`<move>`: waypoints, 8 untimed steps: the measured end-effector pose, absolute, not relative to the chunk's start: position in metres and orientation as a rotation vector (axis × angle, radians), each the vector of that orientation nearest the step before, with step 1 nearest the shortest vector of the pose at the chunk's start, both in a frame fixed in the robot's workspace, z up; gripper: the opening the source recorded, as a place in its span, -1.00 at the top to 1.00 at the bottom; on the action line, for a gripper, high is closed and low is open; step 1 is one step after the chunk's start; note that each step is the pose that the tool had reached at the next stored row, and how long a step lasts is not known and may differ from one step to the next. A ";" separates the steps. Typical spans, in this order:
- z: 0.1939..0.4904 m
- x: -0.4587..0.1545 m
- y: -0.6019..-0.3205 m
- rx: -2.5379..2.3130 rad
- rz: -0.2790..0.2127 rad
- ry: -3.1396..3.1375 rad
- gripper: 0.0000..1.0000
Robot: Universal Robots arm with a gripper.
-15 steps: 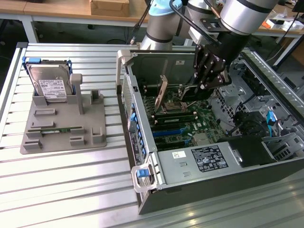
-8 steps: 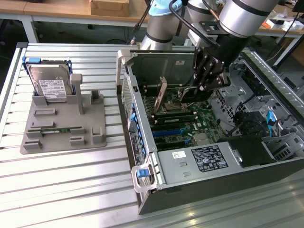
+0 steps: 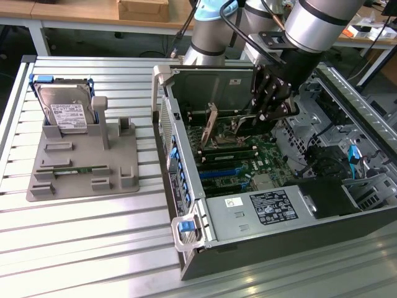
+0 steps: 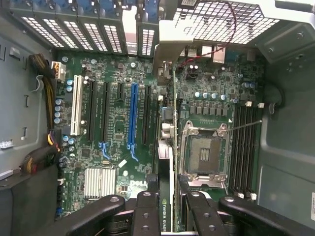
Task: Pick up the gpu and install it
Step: 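Insert the gpu into the slot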
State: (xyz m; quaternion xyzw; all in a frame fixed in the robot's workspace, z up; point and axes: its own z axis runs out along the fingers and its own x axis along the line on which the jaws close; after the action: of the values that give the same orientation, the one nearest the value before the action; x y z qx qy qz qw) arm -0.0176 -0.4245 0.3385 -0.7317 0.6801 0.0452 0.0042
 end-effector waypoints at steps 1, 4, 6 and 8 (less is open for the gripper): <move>0.338 -0.018 -0.424 -2.293 0.142 2.131 0.47; 0.335 -0.018 -0.424 -2.293 0.142 2.131 0.47; 0.332 -0.018 -0.424 -2.293 0.142 2.131 0.47; 0.330 -0.018 -0.424 -2.293 0.142 2.131 0.47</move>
State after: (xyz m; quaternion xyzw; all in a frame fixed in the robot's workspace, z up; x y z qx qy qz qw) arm -0.0176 -0.4245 0.3302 -0.7317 0.6801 0.0452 0.0042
